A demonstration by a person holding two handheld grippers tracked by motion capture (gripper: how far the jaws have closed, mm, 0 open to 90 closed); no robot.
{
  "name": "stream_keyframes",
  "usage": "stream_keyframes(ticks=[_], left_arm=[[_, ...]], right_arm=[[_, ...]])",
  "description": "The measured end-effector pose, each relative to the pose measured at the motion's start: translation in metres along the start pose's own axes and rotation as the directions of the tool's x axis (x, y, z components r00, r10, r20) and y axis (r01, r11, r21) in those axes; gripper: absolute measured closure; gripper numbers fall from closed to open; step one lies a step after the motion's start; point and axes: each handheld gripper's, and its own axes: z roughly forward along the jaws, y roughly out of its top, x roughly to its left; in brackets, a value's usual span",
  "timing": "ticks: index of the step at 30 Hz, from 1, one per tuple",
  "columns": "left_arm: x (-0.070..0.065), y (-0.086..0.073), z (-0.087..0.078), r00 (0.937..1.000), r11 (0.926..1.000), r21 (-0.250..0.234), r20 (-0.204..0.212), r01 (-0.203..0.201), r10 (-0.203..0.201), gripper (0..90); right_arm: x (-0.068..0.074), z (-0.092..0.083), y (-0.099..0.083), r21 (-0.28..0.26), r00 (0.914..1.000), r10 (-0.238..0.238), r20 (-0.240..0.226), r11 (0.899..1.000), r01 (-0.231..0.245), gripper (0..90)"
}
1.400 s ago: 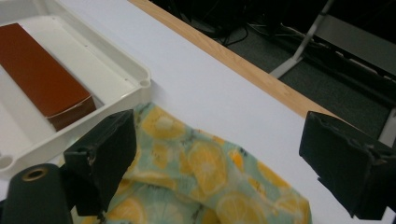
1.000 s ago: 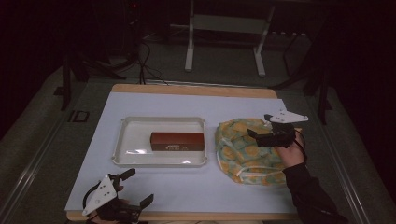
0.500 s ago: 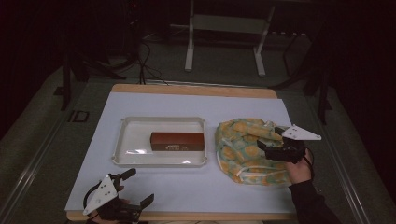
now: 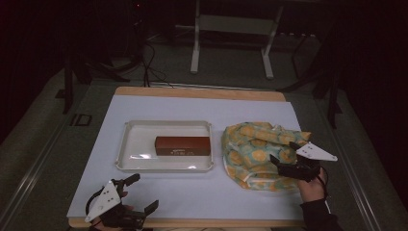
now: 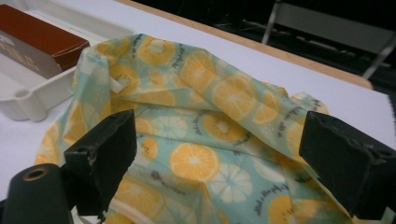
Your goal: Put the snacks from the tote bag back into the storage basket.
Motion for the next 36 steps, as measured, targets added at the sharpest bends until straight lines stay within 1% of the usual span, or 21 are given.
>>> stream_keyframes(ticks=[2, 4, 5, 9, 10, 12, 13, 14, 17, 20, 21, 24, 25, 26, 28, 30, 31, 32, 33, 36], left_arm=[[0.0, 0.0, 0.0, 1.0, 1.0, -0.002, -0.001, 0.0, 0.0, 0.1], [0.0, 0.0, 0.0, 1.0, 1.0, -0.001, 0.0, -0.001, 0.001, 0.1], [0.0, 0.0, 0.0, 1.0, 1.0, -0.002, 0.0, -0.001, 0.001, 0.1], [0.0, 0.0, 0.0, 1.0, 1.0, 0.0, 0.003, -0.004, 0.004, 0.1], [0.0, 0.0, 0.0, 1.0, 1.0, 0.001, 0.004, -0.005, 0.005, 0.1], [0.0, 0.0, 0.0, 0.9999, 1.0, 0.002, 0.007, -0.008, 0.008, 0.1], [-0.001, 0.0, 0.0, 0.9999, 1.0, 0.002, 0.009, -0.009, 0.009, 0.1], [-0.001, 0.0, 0.0, 0.9999, 0.9999, 0.002, 0.009, -0.01, 0.01, 0.1], [-0.001, 0.0, 0.0, 0.9999, 1.0, 0.001, 0.01, -0.009, 0.009, 0.1], [-0.002, 0.0, 0.0, 0.9999, 0.9999, 0.002, 0.011, -0.013, 0.013, 0.1], [-0.002, 0.0, 0.0, 0.9998, 0.9999, 0.003, 0.012, -0.015, 0.015, 0.1], [-0.002, 0.0, 0.0, 0.9998, 0.9998, 0.005, 0.014, -0.017, 0.017, 0.1], [-0.002, 0.001, 0.0, 0.9998, 0.9999, 0.004, 0.014, -0.017, 0.017, 0.1], [-0.002, 0.001, 0.0, 0.9998, 0.9999, 0.003, 0.013, -0.016, 0.016, 0.1], [-0.002, 0.001, 0.001, 0.9998, 0.9999, 0.001, 0.014, -0.017, 0.017, 0.1], [-0.003, 0.001, 0.001, 0.9997, 0.9998, 0.006, 0.017, -0.02, 0.02, 0.1], [-0.003, 0.001, 0.001, 0.9996, 0.9997, 0.008, 0.017, -0.021, 0.021, 0.1], [-0.003, 0.001, 0.001, 0.9997, 0.9998, 0.004, 0.017, -0.018, 0.018, 0.1], [-0.003, 0.001, 0.001, 0.9997, 0.9999, 0.001, 0.016, -0.016, 0.016, 0.1], [-0.003, 0.001, 0.001, 0.9997, 0.9998, 0.003, 0.016, -0.02, 0.02, 0.1]], right_arm=[[0.001, -0.003, -0.003, 0.001, 1.0, 0.003, 0.006, 1.0, -0.003, 11.2], [0.003, -0.005, -0.007, 0.011, 0.9998, -0.006, 0.02, 1.0, 0.006, 11.2], [0.004, -0.007, -0.009, 0.006, 0.9996, -0.007, 0.027, 1.0, 0.007, 11.2], [0.006, -0.013, -0.017, 0.001, 0.9974, -0.017, 0.071, 1.0, 0.017, 11.2], [0.006, -0.014, -0.019, -0.004, 0.9967, -0.008, 0.08, 1.0, 0.008, 11.2], [0.002, -0.017, -0.023, -0.021, 0.9968, 0.035, 0.072, 0.999, -0.033, 11.2], [0.002, -0.017, -0.025, -0.028, 0.9958, 0.039, 0.083, 0.999, -0.037, 11.2], [0.002, -0.018, -0.028, -0.027, 0.9952, 0.03, 0.093, 0.999, -0.027, 11.2], [0.002, -0.02, -0.035, -0.027, 0.9955, 0.028, 0.091, 0.999, -0.026, 11.1], [0.004, -0.022, -0.038, -0.031, 0.9966, 0.034, 0.074, 0.999, -0.032, 11.1], [0.005, -0.023, -0.039, -0.028, 0.9964, 0.035, 0.078, 0.999, -0.033, 11.1], [0.008, -0.022, -0.043, -0.006, 0.9954, 0.019, 0.094, 1.0, -0.018, 11.1], [0.009, -0.022, -0.044, -0.004, 0.9954, 0.022, 0.093, 1.0, -0.022, 11.1], [0.009, -0.023, -0.045, -0.009, 0.9957, 0.027, 0.089, 1.0, -0.027, 11.1], [0.01, -0.024, -0.046, -0.016, 0.9948, 0.029, 0.098, 1.0, -0.027, 11.1], [0.01, -0.027, -0.047, -0.043, 0.9939, 0.023, 0.108, 0.999, -0.018, 11.1], [0.01, -0.029, -0.046, -0.057, 0.9943, 0.024, 0.104, 0.998, -0.018, 11.1], [0.01, -0.031, -0.046, -0.063, 0.9937, 0.027, 0.109, 0.998, -0.02, 11.1], [0.01, -0.032, -0.047, -0.068, 0.9935, 0.024, 0.111, 0.998, -0.016, 11.1], [0.01, -0.034, -0.048, -0.059, 0.9942, 0.024, 0.105, 0.998, -0.018, 11.1]])
